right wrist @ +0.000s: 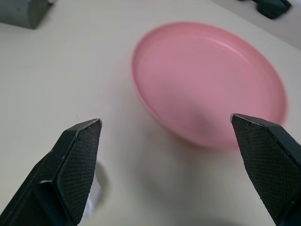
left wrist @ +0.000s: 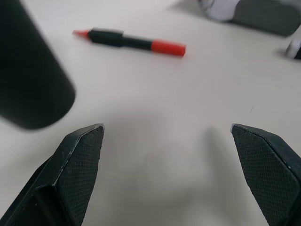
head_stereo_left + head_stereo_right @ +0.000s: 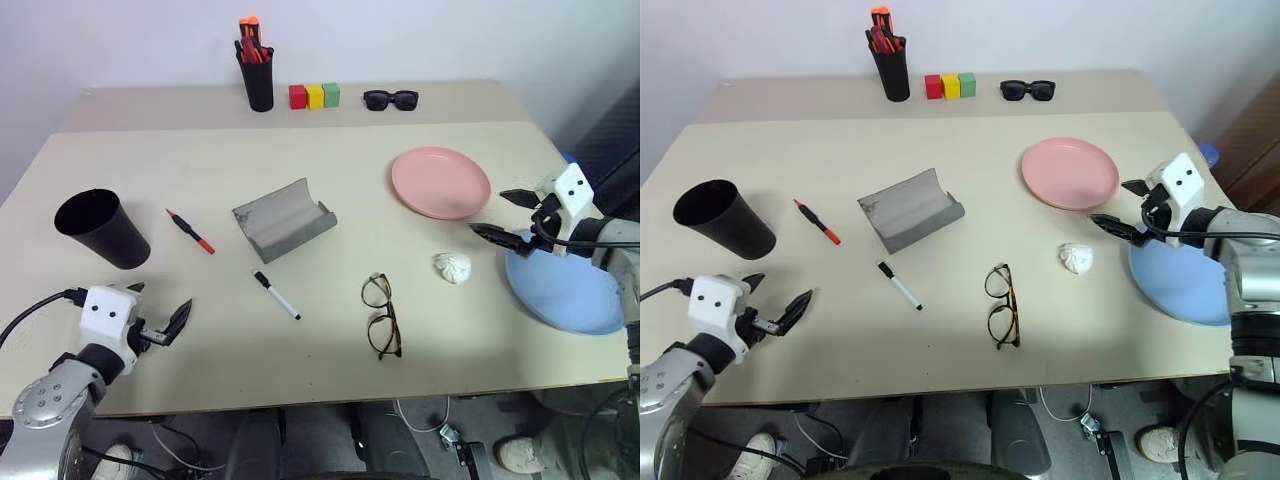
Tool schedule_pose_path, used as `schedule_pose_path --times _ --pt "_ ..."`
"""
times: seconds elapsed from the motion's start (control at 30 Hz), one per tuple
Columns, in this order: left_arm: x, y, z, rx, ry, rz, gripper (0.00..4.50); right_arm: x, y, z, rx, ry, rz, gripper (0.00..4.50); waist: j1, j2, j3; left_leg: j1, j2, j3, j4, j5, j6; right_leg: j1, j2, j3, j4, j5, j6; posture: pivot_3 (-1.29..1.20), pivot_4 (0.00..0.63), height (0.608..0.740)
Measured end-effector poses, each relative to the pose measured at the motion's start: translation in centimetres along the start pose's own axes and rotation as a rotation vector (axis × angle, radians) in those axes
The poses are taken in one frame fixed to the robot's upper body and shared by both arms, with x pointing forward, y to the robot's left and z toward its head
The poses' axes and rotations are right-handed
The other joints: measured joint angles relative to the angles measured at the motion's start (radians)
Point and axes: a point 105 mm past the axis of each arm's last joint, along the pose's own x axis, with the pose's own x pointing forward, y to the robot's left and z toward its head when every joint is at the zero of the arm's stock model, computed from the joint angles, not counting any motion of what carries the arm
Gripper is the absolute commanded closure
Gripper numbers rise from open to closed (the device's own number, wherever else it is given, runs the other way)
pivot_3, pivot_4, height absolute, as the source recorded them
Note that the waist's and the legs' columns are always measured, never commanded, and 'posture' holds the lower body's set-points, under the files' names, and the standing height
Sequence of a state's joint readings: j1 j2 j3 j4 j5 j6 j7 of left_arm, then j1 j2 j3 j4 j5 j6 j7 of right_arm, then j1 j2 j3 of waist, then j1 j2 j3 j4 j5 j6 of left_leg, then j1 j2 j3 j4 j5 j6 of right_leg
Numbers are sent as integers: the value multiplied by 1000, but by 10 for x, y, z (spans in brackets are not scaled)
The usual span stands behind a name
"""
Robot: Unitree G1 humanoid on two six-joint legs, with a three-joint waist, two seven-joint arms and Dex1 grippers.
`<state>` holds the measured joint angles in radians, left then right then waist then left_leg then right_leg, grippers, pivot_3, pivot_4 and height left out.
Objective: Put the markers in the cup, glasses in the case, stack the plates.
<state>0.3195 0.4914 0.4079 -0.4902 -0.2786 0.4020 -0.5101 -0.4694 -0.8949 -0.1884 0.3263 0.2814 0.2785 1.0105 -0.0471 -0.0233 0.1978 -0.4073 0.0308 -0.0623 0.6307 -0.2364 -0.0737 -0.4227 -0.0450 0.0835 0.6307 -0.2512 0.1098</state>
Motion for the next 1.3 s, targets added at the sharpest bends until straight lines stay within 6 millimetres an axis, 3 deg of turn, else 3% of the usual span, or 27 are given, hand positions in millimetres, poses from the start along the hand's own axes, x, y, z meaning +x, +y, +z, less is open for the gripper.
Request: schedule_pose_path --times 0.2,0.33,0.67,0.77,1.0,1.13,1.3 --pt "7 0 3 -6 -16 -7 61 -7 13 -18 42 37 34 0 1 0 0 0 0 0 0 0 0 0 0 0 0 0 0 0 150 740" --pt "15 -4 12 -5 -45 -15 61 -3 17 -11 32 13 34 0 0 1 0 0 0 0 1 0 0 1 0 0 1 1 1 0 150 740" --pt "51 -22 48 -106 -97 71 61 26 55 17 7 -93 132 0 5 1 0 0 0 -1 2 0 0 2 0 0 1 4 6 0 150 740" --pt "69 -20 62 -164 -76 180 61 41 82 33 -1 -154 211 0 4 0 -1 0 -1 -1 2 0 0 3 1 0 1 6 10 0 150 740" --pt "90 -18 79 -254 68 381 61 61 137 76 -7 -299 403 0 3 0 -1 0 -1 -3 2 0 0 4 1 -1 1 6 10 0 150 740" --pt "94 -18 74 -268 172 437 61 69 156 77 18 -296 457 0 5 0 -1 0 -1 -4 2 0 0 3 1 -2 1 6 10 0 150 740" --pt "98 -11 55 -377 318 488 61 72 162 77 30 -294 469 0 5 0 -1 0 -1 -5 2 1 -1 4 1 -2 1 6 10 0 150 740"
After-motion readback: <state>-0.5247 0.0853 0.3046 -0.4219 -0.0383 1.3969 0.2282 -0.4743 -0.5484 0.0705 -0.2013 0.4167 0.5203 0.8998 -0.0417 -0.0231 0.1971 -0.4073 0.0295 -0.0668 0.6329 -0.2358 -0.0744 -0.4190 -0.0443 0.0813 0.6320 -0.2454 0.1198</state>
